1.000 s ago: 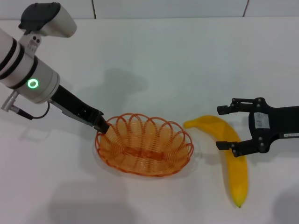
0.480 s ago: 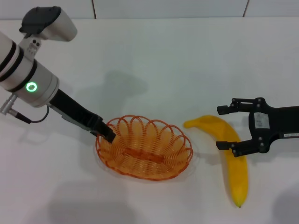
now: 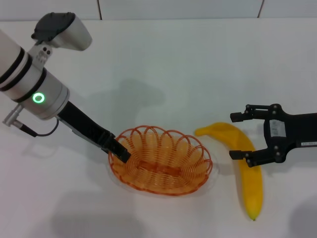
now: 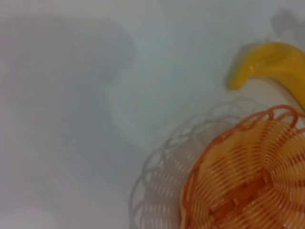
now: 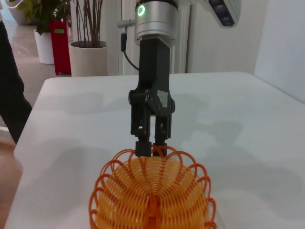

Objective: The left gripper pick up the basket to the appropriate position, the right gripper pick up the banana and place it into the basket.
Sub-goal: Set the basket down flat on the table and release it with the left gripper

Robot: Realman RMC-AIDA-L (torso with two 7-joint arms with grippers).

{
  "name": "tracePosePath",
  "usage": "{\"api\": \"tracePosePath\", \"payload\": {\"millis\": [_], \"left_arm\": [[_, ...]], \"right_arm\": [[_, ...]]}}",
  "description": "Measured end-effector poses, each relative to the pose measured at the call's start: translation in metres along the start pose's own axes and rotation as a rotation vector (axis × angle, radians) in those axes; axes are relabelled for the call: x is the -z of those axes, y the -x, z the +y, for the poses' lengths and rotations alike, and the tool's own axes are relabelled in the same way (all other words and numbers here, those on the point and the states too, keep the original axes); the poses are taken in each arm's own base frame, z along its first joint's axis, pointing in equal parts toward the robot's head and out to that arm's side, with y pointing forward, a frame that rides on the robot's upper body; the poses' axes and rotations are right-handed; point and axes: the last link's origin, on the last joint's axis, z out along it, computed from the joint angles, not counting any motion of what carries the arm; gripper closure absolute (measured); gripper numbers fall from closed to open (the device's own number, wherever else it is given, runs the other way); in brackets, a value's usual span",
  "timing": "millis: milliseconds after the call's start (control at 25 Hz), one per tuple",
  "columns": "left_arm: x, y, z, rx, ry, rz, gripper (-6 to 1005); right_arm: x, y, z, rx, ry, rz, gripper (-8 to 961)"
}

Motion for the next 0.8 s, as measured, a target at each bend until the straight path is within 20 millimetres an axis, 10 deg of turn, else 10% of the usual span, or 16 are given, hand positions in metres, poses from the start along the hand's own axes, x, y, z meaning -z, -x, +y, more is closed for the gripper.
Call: {"api": "tracePosePath", "payload": {"millis": [360,800], "left_arm": [[0.003,0.007,0.000,-0.006,0.005,-0.003,391],[0.060,0.045,0.019,-0.314,-0.046,0.305,368]], "right_arm": [[0.002,-0.001,0.001,-0.004,-0.005,0.001,69],[0.014,0.000,-0.001,-0.013,-0.068,-0.053,69]]}}
